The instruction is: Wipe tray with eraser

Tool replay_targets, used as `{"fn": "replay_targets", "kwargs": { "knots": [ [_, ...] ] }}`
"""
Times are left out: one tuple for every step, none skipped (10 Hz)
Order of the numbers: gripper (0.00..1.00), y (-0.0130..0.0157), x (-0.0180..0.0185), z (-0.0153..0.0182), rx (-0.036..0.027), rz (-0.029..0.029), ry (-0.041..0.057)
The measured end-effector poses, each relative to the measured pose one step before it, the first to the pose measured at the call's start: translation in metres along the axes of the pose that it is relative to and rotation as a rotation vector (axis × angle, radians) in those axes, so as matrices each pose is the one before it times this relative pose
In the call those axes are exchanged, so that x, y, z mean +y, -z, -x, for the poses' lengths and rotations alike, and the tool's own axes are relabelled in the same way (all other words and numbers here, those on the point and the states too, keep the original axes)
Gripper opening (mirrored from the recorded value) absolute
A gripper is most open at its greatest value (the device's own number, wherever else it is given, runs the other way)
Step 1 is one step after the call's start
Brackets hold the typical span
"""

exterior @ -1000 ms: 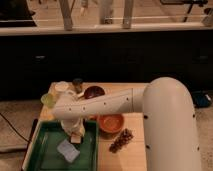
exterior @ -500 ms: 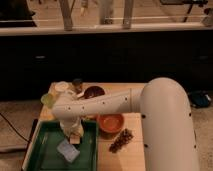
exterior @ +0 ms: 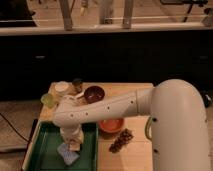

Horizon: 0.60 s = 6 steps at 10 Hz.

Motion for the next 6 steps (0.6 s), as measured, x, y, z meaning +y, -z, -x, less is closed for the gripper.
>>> {"fn": "replay_targets", "kwargs": {
  "knots": [
    [0.0,0.00072,0.00192,0.00542,-0.0009,-0.00464,0.00228],
    [0.0,0.00084,0.00267,0.00433,-0.00189,-0.00631,0.00103],
    [0.0,0.00002,0.00249,0.00135,-0.00252,-0.00501,-0.00264],
    [0.0,-0.00071,0.00486,0.00079,-0.00544,-0.00574,-0.00576],
    [0.0,-0.00075,0.00596,-0.00149,-0.00672,-0.00555,-0.01047],
    [0.0,-0.00033,0.00536,-0.00184,-0.00609,-0.00378,-0.01105]
  ]
}}
